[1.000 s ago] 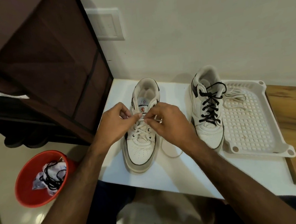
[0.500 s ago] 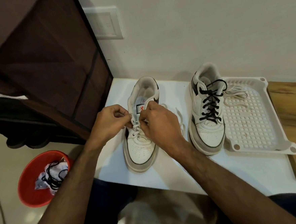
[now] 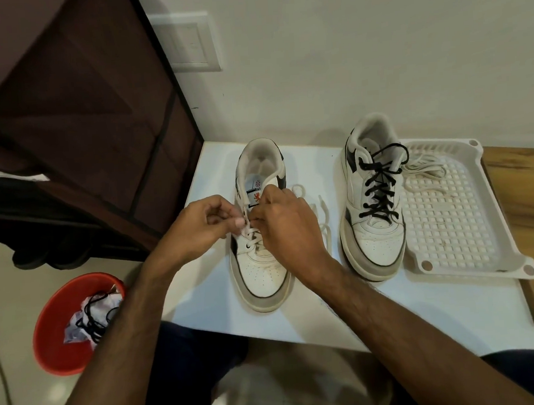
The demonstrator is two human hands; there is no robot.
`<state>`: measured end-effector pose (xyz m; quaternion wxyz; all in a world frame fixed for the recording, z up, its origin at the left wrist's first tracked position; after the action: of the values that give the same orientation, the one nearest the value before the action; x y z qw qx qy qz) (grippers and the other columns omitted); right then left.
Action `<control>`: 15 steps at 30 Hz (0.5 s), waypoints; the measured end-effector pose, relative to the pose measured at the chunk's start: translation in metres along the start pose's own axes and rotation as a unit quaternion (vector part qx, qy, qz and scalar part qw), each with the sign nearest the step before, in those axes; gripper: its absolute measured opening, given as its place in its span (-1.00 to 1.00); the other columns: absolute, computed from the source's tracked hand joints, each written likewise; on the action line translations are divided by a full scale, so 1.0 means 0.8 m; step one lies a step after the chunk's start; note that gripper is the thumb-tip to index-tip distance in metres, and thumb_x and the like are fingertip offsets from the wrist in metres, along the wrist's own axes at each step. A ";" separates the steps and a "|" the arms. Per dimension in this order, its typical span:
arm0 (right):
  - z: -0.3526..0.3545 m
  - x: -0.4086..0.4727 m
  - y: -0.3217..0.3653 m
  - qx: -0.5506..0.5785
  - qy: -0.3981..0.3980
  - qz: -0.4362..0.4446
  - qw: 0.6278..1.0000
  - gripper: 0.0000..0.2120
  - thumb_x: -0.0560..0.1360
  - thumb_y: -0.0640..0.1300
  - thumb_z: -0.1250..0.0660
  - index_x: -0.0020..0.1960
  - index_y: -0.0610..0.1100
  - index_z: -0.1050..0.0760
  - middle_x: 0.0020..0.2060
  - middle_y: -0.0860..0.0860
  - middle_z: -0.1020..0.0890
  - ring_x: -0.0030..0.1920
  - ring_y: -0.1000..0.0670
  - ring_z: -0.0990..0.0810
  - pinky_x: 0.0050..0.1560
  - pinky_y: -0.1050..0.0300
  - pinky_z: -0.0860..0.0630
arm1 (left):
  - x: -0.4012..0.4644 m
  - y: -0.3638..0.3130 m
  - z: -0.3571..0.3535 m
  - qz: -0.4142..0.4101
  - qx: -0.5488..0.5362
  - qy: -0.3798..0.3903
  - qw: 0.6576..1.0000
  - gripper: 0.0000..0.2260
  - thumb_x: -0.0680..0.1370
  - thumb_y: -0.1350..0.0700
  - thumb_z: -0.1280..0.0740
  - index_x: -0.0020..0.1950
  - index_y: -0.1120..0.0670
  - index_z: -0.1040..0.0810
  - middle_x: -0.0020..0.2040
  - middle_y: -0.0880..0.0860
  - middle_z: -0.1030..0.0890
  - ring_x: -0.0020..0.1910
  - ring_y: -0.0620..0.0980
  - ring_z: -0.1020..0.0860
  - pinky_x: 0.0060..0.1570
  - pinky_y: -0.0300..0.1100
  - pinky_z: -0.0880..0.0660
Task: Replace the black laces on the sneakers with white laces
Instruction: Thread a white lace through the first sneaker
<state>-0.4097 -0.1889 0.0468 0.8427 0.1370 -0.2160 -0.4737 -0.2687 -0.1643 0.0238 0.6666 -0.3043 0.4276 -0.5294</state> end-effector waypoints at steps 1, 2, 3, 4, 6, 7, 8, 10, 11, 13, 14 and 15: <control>-0.002 0.000 0.000 -0.001 0.007 0.000 1.000 -0.84 0.39 -0.24 -0.55 -0.09 -0.03 -0.70 -0.17 0.04 -0.49 -0.15 -0.04 -0.47 -0.22 0.01 -0.44 | -0.001 0.001 -0.001 -0.012 0.043 0.002 0.999 -0.90 0.52 0.12 -0.51 -0.05 0.08 -0.62 -0.13 0.04 -0.71 -0.12 -0.04 -0.67 -0.11 -0.21 -0.56; -0.004 0.000 -0.001 0.002 0.013 0.001 1.000 -0.82 0.39 -0.24 -0.55 -0.05 -0.04 -0.70 -0.15 0.04 -0.51 -0.12 -0.05 -0.48 -0.18 -0.01 -0.47 | -0.001 0.001 -0.002 -0.028 0.083 0.000 0.996 -0.89 0.52 0.11 -0.52 -0.06 0.06 -0.61 -0.14 0.00 -0.70 -0.12 -0.05 -0.65 -0.09 -0.19 -0.57; -0.005 0.000 -0.001 0.006 0.016 0.002 1.000 -0.79 0.39 -0.24 -0.55 -0.01 -0.04 -0.70 -0.13 0.03 -0.53 -0.10 -0.06 -0.50 -0.15 -0.03 -0.48 | 0.000 -0.002 -0.005 -0.046 0.108 -0.002 0.993 -0.89 0.53 0.11 -0.50 -0.08 0.06 -0.60 -0.15 -0.02 -0.68 -0.13 -0.04 -0.62 -0.06 -0.14 -0.56; -0.005 0.000 -0.002 0.009 0.015 0.003 1.000 -0.78 0.40 -0.24 -0.54 0.02 -0.04 -0.70 -0.11 0.02 -0.54 -0.08 -0.06 -0.51 -0.13 -0.03 -0.49 | 0.000 -0.008 -0.008 -0.068 0.120 0.002 0.990 -0.90 0.55 0.12 -0.48 -0.09 0.07 -0.58 -0.15 -0.02 -0.66 -0.12 -0.02 -0.61 -0.04 -0.08 -0.56; -0.005 0.001 -0.003 0.012 0.011 0.001 1.000 -0.80 0.45 -0.23 -0.51 0.04 -0.02 -0.70 -0.11 0.03 -0.55 -0.06 -0.05 -0.53 -0.10 -0.02 -0.47 | -0.001 -0.021 -0.014 -0.123 0.148 0.015 0.981 -0.89 0.58 0.14 -0.44 -0.10 0.06 -0.54 -0.14 -0.04 -0.62 -0.11 -0.01 -0.58 -0.02 0.02 -0.55; -0.004 0.001 -0.003 0.013 0.009 0.001 1.000 -0.81 0.48 -0.23 -0.49 0.04 -0.01 -0.70 -0.12 0.03 -0.55 -0.06 -0.05 -0.54 -0.10 -0.02 -0.47 | -0.002 -0.027 -0.016 -0.147 0.171 0.019 0.974 -0.88 0.60 0.15 -0.42 -0.10 0.04 -0.51 -0.13 -0.06 -0.59 -0.10 -0.03 -0.57 -0.03 0.05 -0.54; -0.004 0.001 -0.003 0.016 0.009 0.001 1.000 -0.82 0.50 -0.22 -0.47 0.04 0.00 -0.70 -0.13 0.03 -0.56 -0.06 -0.05 -0.55 -0.09 -0.02 -0.47 | -0.003 -0.031 -0.016 -0.165 0.201 0.016 0.965 -0.86 0.61 0.14 -0.40 -0.11 0.01 -0.49 -0.12 -0.08 -0.56 -0.11 -0.04 -0.56 -0.05 0.08 -0.53; -0.001 0.001 -0.003 0.028 0.011 0.005 1.000 -0.84 0.53 -0.20 -0.44 0.04 0.00 -0.70 -0.13 0.02 -0.57 -0.07 -0.05 -0.56 -0.08 -0.04 -0.48 | -0.005 -0.037 -0.012 -0.191 0.265 -0.014 0.945 -0.85 0.62 0.14 -0.37 -0.11 -0.01 -0.45 -0.12 -0.10 -0.53 -0.12 -0.04 -0.54 -0.08 0.10 -0.52; 0.000 0.001 -0.002 0.034 0.016 0.007 0.999 -0.85 0.54 -0.19 -0.43 0.04 0.00 -0.70 -0.12 0.02 -0.57 -0.08 -0.06 -0.57 -0.08 -0.04 -0.48 | -0.008 -0.042 -0.009 -0.201 0.268 -0.032 0.942 -0.85 0.62 0.16 -0.36 -0.11 -0.01 -0.45 -0.11 -0.10 -0.53 -0.12 -0.03 -0.54 -0.09 0.09 -0.51; 0.001 0.002 -0.003 0.046 0.034 0.011 0.998 -0.84 0.56 -0.18 -0.41 0.08 0.00 -0.70 -0.09 0.01 -0.58 -0.10 -0.06 -0.59 -0.08 -0.01 -0.50 | -0.011 -0.047 0.004 -0.205 0.180 -0.060 0.960 -0.87 0.63 0.23 -0.33 -0.09 0.06 -0.47 -0.07 -0.07 -0.58 -0.10 -0.02 -0.57 -0.09 -0.06 -0.49; -0.001 0.003 -0.004 0.054 0.046 0.012 0.997 -0.83 0.57 -0.18 -0.40 0.11 -0.02 -0.69 -0.06 0.00 -0.58 -0.11 -0.07 -0.61 -0.08 -0.01 -0.52 | -0.012 -0.047 0.013 -0.199 0.105 -0.072 0.972 -0.88 0.64 0.26 -0.30 -0.09 0.12 -0.46 -0.05 -0.04 -0.62 -0.11 -0.01 -0.59 -0.11 -0.17 -0.47; -0.002 0.003 -0.005 0.062 0.057 0.011 0.996 -0.81 0.57 -0.20 -0.39 0.14 -0.03 -0.69 -0.03 -0.01 -0.58 -0.11 -0.08 -0.63 -0.08 -0.02 -0.55 | -0.015 -0.047 0.022 -0.195 0.020 -0.082 0.977 -0.89 0.65 0.26 -0.25 -0.08 0.19 -0.43 -0.03 0.01 -0.65 -0.15 0.02 -0.62 -0.15 -0.21 -0.45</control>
<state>-0.4108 -0.1932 0.0445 0.8487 0.2136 -0.1986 -0.4412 -0.2706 -0.1633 0.0671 0.5897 -0.4109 0.2931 -0.6304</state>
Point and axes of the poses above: each hand's wrist, its own x-axis towards the middle knuckle, its own z-axis out of the back of the hand, y = z × x, the point moved 9 cm from there along x, towards the middle knuckle
